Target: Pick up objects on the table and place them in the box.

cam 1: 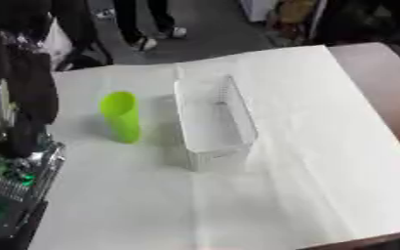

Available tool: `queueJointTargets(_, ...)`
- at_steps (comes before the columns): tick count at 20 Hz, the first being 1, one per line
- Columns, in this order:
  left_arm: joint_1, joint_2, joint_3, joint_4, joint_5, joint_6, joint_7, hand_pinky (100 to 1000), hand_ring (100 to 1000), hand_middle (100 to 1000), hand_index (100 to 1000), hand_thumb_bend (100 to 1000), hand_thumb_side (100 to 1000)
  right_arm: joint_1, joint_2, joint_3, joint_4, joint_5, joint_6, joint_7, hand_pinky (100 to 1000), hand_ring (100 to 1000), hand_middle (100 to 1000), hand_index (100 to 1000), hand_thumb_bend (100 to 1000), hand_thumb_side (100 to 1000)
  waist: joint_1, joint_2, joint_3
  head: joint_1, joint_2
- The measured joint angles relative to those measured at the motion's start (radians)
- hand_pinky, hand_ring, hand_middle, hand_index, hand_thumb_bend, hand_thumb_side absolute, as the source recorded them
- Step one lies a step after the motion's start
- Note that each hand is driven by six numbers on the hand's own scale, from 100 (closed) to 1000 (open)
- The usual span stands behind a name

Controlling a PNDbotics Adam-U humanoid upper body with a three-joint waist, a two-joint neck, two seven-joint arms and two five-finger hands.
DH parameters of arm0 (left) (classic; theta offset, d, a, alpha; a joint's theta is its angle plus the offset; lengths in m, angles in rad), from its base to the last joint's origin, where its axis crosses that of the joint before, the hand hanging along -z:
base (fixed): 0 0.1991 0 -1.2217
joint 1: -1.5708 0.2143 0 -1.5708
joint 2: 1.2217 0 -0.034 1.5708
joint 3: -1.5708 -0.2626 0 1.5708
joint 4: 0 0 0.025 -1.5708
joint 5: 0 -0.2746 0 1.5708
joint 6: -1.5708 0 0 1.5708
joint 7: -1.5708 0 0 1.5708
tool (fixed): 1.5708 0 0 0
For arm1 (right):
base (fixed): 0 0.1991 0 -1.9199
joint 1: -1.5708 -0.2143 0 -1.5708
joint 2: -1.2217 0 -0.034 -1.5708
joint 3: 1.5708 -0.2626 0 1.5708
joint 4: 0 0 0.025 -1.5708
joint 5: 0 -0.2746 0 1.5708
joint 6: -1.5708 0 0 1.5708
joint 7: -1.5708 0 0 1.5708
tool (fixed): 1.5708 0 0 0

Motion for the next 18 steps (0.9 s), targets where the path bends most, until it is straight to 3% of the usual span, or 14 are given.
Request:
queueJointTargets(3, 0.015, 0.019, 0.0, 0.0, -0.02, 0.065, -0.029, 711, 740, 852, 747, 106, 897, -0.002, 0.0, -0.001, 0.0, -0.105, 0.0, 0.145, 209, 380, 522, 727, 164, 472, 0.002, 0.0, -0.008, 0.048, -0.018)
queueJointTargets(6, 0.014, 0.064, 0.001, 0.0, -0.05, 0.166, -0.069, 714, 742, 855, 753, 107, 902, -0.001, 0.0, 0.03, 0.0, -0.231, 0.056, 0.263, 241, 413, 579, 785, 100, 516, 0.002, -0.004, -0.007, 0.057, -0.025)
queueJointTargets(7, 0.012, 0.082, 0.002, 0.0, -0.061, 0.192, -0.08, 714, 742, 855, 754, 107, 902, 0.0, 0.0, 0.041, 0.0, -0.285, 0.087, 0.302, 231, 404, 524, 751, 100, 491, 0.003, -0.006, -0.007, 0.055, -0.024)
queueJointTargets(10, 0.002, 0.129, 0.01, 0.0, -0.092, 0.241, -0.096, 716, 742, 856, 760, 109, 910, 0.0, 0.001, 0.042, 0.0, -0.43, 0.167, 0.414, 237, 401, 515, 724, 100, 490, 0.005, -0.01, -0.009, 0.054, -0.014)
queueJointTargets(11, 0.0, 0.143, 0.013, 0.003, -0.103, 0.252, -0.1, 716, 742, 856, 764, 110, 913, 0.0, 0.0, 0.032, 0.0, -0.46, 0.181, 0.445, 248, 406, 509, 647, 100, 525, 0.005, -0.01, -0.01, 0.057, -0.011)
queueJointTargets(14, -0.012, 0.179, 0.013, 0.04, -0.144, 0.282, -0.121, 724, 749, 865, 784, 117, 937, 0.002, -0.002, -0.005, 0.0, -0.475, 0.195, 0.501, 253, 415, 527, 646, 100, 548, 0.01, -0.01, -0.017, 0.075, -0.008)
queueJointTargets(18, -0.045, 0.233, 0.009, 0.141, -0.228, 0.329, -0.189, 758, 776, 892, 829, 163, 961, 0.012, -0.006, -0.037, 0.0, -0.386, 0.2, 0.478, 273, 435, 534, 671, 153, 575, 0.013, -0.01, -0.024, 0.11, -0.009)
